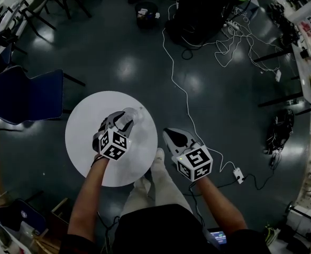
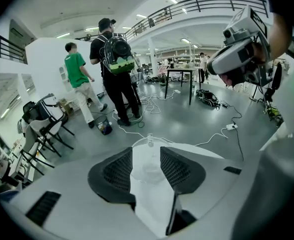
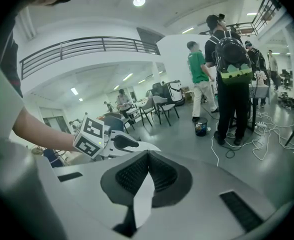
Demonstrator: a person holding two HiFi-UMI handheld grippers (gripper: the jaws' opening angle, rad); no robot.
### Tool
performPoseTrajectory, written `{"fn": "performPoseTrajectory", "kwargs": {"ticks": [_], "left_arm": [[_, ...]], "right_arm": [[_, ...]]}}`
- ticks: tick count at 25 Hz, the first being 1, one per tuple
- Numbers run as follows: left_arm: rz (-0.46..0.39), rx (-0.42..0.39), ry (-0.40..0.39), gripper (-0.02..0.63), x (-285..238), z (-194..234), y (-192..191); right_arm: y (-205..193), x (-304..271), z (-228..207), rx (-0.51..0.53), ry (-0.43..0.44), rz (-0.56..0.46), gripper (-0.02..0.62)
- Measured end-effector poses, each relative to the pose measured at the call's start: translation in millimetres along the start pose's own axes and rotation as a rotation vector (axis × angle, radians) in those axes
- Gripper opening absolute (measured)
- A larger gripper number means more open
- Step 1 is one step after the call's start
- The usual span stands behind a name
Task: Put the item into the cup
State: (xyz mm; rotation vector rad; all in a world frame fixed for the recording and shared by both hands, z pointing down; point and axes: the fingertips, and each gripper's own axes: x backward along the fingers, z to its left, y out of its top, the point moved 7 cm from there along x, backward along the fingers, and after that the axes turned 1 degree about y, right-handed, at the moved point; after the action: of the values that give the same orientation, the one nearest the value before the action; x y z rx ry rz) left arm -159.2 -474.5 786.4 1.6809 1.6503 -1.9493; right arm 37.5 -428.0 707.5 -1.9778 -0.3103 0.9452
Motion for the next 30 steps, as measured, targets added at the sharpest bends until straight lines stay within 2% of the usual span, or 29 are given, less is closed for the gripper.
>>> {"fn": "performPoseTrajectory", "kwargs": {"ticks": [7,18,25,30], "left_arm": [[-0.028,0.007,0.017,0.175,11.7,10.6,5.0],[-0.085,0.010,0.040,0.169,56.7,-1.2,16.6],[-0.097,-0.019,0.051,0.100,90.0,-15.8,17.9],[-0.129,0.015,0.076,0.083,123.0,-20.6,27.2]], "right_arm": [[11.6,-4.9,6.3,0.014,0.001,-0.014,0.017],[24.8,11.8,31.2,0.043,-0.001,-0.049,0.017],[40.0,26.9,49.4,0.072,0.004,-0.077,0.017],[51.8,40.9,64.3,0.094,0.013,-0.093,0.017]]}}
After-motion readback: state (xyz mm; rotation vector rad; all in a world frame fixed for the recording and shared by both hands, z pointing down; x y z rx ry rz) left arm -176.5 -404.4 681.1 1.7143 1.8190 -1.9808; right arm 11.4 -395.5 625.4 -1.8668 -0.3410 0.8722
